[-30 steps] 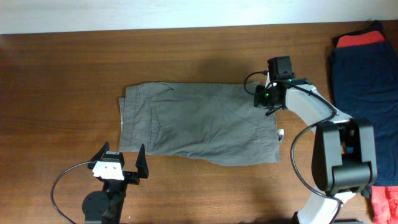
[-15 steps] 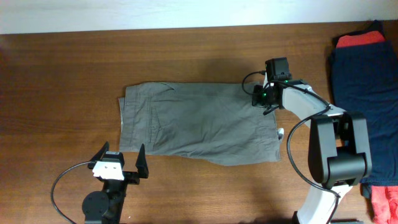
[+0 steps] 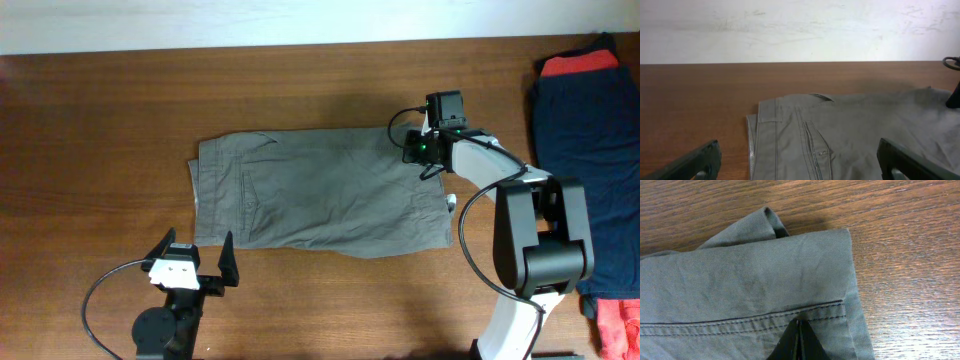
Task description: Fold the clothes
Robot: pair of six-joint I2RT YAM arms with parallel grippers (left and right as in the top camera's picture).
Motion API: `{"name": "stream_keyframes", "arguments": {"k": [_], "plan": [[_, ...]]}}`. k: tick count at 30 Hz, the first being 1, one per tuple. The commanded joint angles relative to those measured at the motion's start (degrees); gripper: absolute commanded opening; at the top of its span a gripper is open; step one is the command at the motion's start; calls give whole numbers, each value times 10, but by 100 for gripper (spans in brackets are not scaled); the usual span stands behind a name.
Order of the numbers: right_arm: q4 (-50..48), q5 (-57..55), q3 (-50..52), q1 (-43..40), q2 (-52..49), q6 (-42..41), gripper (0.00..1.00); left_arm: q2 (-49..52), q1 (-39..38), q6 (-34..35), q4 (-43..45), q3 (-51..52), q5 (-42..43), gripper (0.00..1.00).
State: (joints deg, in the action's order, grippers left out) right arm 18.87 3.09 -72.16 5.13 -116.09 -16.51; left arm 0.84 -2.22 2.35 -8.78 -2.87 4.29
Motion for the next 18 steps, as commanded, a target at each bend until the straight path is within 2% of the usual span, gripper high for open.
{"name": "stream_keyframes", "arguments": {"k": [1,16,18], "plan": [[8,-1,6,1,-26,-5,4,-2,3,-11,2,4,6,99],[38,-8,6,1,20,-14,4,-2,3,-11,2,4,6,99],[48,-8,5,1,40,-13,20,-2,3,-11,2,4,6,99]]}}
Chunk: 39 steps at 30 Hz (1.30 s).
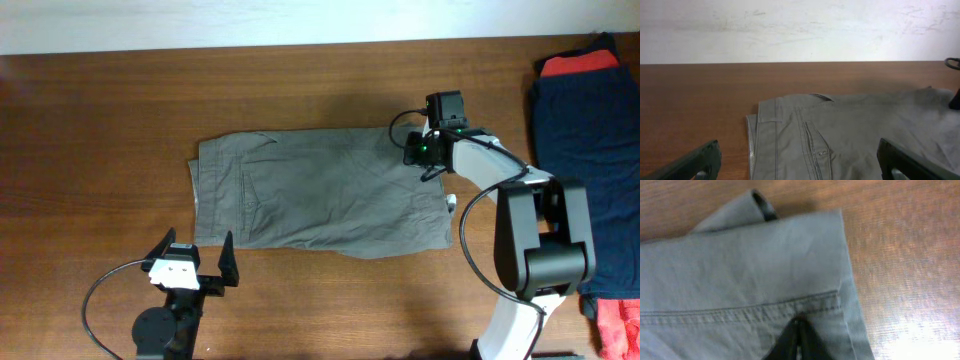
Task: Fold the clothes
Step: 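Withdraw the right gripper to the right beside the clothes stack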
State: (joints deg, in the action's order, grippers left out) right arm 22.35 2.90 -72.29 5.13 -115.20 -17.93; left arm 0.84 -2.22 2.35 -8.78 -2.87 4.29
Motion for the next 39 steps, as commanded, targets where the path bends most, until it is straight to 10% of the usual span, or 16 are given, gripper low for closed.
{"name": "stream_keyframes", "arguments": {"k": [1,6,9,19,39], "plan": [[19,-5,6,1,45,1,35,-2,3,-11,2,4,6,99],[50,-6,6,1,134,1,87,-2,3,-11,2,4,6,99],[68,-6,4,-3,194,12,99,-2,3,-11,2,4,6,99],[203,-150,2,-89,374,12,99,-2,3,-11,2,4,6,99],[241,-92,5,-239,218,9,99,-2,3,-11,2,4,6,99]]}}
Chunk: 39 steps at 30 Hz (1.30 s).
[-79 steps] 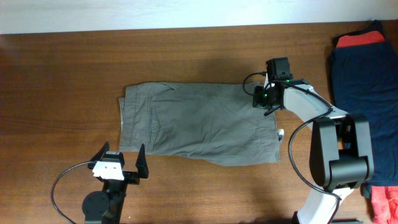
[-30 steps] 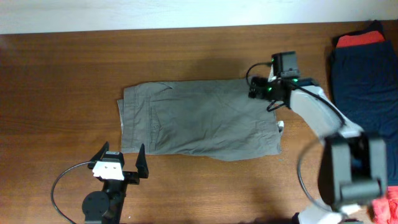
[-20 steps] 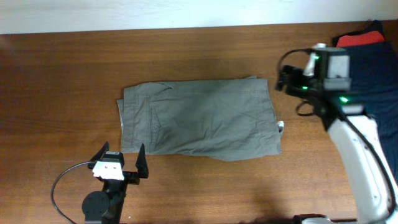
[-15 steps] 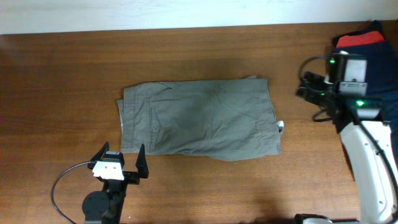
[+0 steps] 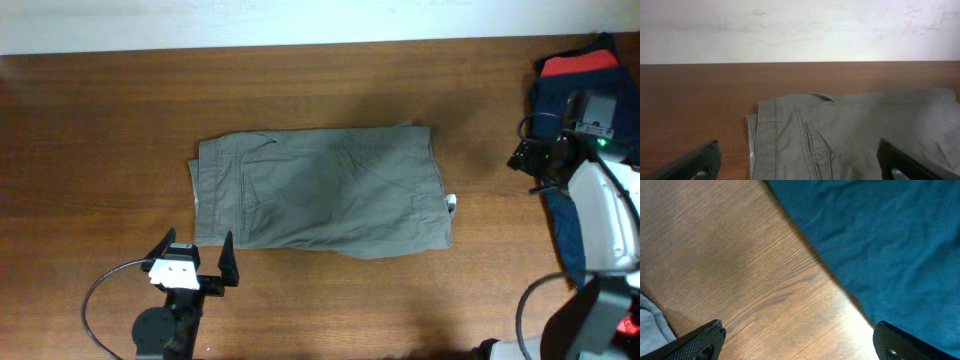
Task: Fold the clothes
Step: 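Withdraw the right gripper to the right beside the clothes stack, then reach the left gripper to the shorts' left edge and grasp it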
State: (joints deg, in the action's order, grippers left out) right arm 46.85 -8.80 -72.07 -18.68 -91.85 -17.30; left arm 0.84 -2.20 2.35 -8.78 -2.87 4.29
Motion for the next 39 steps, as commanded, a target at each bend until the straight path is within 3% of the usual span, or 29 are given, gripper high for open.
{"name": "stream_keyframes", "arguments": {"k": [1,28,34,39], "plan": [[-6,25,3,-1,-21,3,99,-2,2,-11,2,4,6,99],[-16,24,3,-1,-26,3,99,-2,2,-11,2,4,4,100],[-16,24,3,-1,-26,3,99,-2,2,-11,72,4,87,99],[-16,24,3,-1,-26,3,99,-2,2,-11,220,3,110,99]]}}
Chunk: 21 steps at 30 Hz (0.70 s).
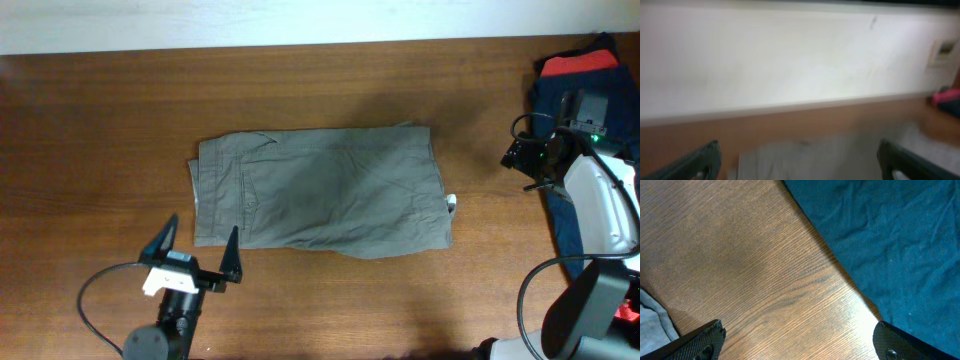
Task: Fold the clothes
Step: 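Reach the left gripper to the shorts' left edge and grasp it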
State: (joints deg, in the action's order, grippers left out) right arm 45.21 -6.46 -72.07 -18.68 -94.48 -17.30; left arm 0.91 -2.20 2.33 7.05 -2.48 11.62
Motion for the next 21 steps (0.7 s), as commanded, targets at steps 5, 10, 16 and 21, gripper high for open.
{"name": "stream_keyframes", "arguments": {"k": [5,10,16,21], "plan": [[0,0,3,-1,0,3,99,3,2,-12,114,-26,31,99],[0,0,3,-1,0,3,99,74,3,-27,25,-113,8,99],[0,0,3,-1,0,3,99,294,20,-59,-166,-318,-19,99],[0,0,3,-1,0,3,99,498,36,-80,-292,-489,18,100]]}}
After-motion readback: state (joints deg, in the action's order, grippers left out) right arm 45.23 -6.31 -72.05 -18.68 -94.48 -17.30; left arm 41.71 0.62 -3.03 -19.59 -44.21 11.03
